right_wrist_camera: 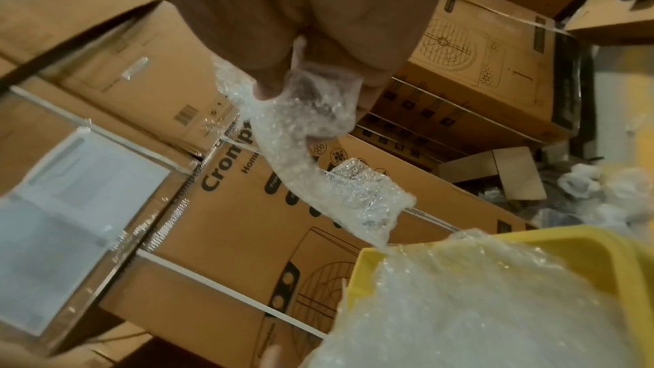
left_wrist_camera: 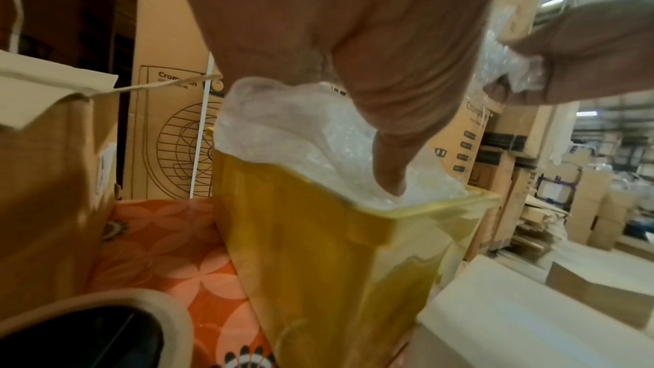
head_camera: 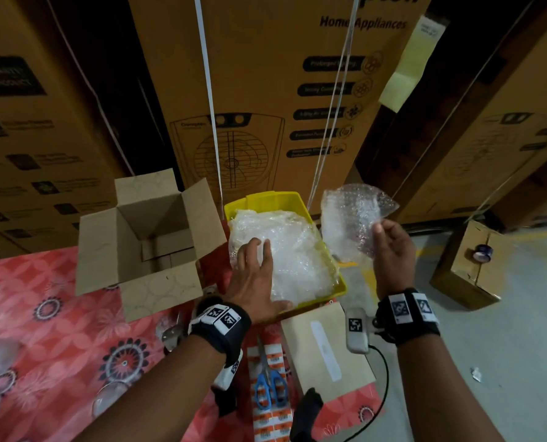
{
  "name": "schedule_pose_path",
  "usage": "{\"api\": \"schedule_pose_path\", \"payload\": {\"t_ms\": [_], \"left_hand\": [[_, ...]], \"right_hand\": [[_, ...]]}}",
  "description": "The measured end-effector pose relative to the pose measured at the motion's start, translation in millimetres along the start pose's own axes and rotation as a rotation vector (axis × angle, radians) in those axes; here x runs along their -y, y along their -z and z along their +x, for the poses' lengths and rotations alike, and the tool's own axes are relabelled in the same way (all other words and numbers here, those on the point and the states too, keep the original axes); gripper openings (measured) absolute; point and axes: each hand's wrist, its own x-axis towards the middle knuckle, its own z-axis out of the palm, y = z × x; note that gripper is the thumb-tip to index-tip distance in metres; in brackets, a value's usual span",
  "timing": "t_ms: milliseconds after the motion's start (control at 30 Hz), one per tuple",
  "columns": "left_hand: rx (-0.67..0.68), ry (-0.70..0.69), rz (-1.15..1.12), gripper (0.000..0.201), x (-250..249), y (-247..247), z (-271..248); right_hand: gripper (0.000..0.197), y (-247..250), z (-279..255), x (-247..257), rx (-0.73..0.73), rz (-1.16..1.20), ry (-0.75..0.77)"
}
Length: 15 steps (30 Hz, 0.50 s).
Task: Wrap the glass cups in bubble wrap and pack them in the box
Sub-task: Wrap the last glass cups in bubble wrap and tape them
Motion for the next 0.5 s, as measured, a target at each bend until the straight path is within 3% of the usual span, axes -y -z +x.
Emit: {"api": "schedule_pose_path", "payload": {"t_ms": [133,300,400,500], "left_hand": [[-0.018,-0.064,0.08,0.126,1.0,-6.8,8.0],[0.219,-0.038,0.224,0.086,10.7,-22.1,22.3],[0.323,-0.031,0.31,0.09,8.7,-23.7,30.9],[0.441,-0.018,0.254,0.093,5.2,-9.8,38.0]], "right_hand": [[0.021,6.6,-2.3,11.3,0.085,0.192,-0.054],[0.035,8.6,-10.8,21.6,0.156,0.346,-0.126],[0.042,4.5,-16.3,28.7,0.186,0.379,-0.144],[0.034,-4.4,-21.4,37.0,0.223,0.384,-0.144]]}}
